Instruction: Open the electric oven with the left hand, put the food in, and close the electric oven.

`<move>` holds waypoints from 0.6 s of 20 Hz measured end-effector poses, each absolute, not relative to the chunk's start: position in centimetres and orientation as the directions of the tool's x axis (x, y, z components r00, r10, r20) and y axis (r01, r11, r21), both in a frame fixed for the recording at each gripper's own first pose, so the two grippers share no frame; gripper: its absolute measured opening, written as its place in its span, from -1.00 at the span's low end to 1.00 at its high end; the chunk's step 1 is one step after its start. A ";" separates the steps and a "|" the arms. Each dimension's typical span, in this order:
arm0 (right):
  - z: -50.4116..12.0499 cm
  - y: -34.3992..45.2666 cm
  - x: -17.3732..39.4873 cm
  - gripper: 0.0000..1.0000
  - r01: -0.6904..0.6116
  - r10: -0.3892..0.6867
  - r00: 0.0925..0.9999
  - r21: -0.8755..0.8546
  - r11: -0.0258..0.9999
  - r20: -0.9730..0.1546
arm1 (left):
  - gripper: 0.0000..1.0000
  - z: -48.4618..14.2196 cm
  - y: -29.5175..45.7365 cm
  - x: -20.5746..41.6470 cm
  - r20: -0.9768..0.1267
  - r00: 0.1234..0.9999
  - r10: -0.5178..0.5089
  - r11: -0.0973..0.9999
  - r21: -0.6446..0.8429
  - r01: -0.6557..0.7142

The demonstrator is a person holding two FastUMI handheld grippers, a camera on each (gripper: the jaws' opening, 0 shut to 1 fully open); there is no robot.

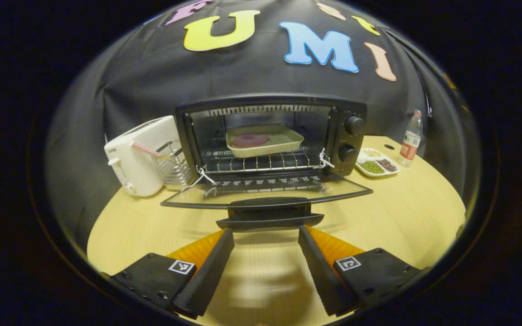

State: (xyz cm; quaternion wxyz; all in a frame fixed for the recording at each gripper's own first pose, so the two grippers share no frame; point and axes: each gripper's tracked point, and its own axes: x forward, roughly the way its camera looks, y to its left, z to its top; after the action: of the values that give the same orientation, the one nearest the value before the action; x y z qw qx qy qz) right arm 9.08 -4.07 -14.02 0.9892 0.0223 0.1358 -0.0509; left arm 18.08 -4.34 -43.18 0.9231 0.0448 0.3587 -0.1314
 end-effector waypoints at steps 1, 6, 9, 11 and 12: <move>-14.1 -4.0 9.0 0.95 0.105 -0.092 0.958 0.035 0.994 -0.273 | 1.00 -42.6 -4.3 18.3 -0.662 0.719 -0.212 0.961 -0.008 0.276; -14.1 -3.9 9.1 0.94 0.099 -0.084 0.958 0.041 0.994 -0.275 | 0.94 -40.7 -4.5 19.5 -0.617 0.755 -0.222 0.964 -0.022 0.266; -14.4 -4.1 9.1 0.94 0.103 -0.086 0.957 0.045 0.994 -0.278 | 0.94 -39.9 -4.7 20.0 -0.603 0.766 -0.224 0.965 -0.027 0.261; -14.6 -4.0 9.0 0.94 0.101 -0.083 0.955 0.047 0.994 -0.284 | 0.94 -39.1 -4.9 20.4 -0.596 0.771 -0.224 0.965 -0.026 0.260; -14.7 -4.1 9.1 0.94 0.101 -0.084 0.954 0.046 0.994 -0.287 | 1.00 -38.8 -5.0 20.7 -0.591 0.775 -0.223 0.966 -0.026 0.258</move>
State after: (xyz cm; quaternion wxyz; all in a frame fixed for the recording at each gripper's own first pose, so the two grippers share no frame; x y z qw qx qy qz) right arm 9.13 -4.11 -14.74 0.9880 0.0299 0.1440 -0.0467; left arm 20.71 -4.98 -38.80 0.9416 0.0282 0.3102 -0.1278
